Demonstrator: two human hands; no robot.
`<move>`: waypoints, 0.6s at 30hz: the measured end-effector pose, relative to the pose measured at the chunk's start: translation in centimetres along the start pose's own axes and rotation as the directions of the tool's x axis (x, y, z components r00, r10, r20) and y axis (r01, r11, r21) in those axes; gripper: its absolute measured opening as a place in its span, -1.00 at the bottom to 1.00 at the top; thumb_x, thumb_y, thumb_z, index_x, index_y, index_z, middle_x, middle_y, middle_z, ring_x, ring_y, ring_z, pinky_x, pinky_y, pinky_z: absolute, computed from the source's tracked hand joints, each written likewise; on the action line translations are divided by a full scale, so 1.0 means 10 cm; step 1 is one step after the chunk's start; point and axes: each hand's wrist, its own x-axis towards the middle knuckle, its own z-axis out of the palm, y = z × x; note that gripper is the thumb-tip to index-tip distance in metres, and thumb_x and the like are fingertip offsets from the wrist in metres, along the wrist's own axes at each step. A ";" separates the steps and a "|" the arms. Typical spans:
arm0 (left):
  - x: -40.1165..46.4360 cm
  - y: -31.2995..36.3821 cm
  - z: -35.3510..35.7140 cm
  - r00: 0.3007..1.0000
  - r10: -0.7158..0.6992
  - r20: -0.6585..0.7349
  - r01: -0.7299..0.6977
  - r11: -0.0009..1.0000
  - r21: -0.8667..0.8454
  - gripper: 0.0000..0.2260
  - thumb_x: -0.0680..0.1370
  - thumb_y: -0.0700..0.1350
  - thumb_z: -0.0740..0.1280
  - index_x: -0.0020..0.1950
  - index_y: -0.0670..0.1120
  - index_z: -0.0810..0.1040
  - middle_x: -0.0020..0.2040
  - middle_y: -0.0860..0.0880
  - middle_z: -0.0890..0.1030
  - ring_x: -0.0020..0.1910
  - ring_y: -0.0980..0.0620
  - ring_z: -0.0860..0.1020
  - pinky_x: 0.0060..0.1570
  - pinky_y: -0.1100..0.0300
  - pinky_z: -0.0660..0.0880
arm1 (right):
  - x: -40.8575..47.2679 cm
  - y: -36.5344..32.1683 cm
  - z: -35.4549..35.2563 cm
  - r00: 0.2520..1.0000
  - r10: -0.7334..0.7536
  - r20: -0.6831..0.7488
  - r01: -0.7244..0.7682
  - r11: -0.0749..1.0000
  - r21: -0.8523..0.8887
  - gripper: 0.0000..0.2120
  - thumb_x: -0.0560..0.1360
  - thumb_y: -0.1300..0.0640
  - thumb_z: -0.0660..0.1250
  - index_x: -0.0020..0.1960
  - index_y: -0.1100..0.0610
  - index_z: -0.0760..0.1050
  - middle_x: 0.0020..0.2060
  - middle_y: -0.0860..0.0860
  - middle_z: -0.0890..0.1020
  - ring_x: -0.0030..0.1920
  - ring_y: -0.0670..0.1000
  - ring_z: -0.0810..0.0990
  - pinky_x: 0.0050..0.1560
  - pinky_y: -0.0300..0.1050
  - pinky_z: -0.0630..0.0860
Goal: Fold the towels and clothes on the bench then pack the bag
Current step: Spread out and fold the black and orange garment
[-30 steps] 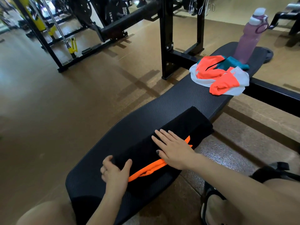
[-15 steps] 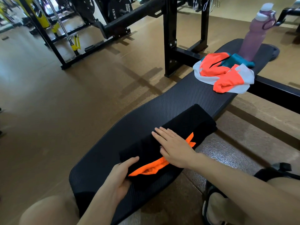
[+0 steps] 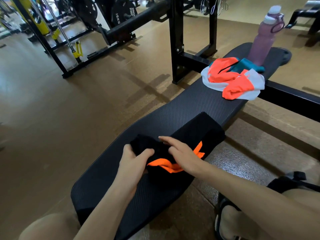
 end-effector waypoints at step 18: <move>0.32 0.43 1.14 0.956 0.197 0.218 -0.223 0.970 0.100 -0.70 0.65 -0.29 0.13 0.27 -0.08 0.55 -0.11 -0.05 0.64 -0.18 0.08 0.60 -0.10 0.17 0.61 | -0.01 -0.18 -1.05 0.983 0.146 -0.114 -0.077 0.881 0.467 -0.41 0.26 0.13 0.62 0.26 0.02 0.54 0.09 0.06 0.69 0.11 0.05 0.68 0.10 -0.02 0.62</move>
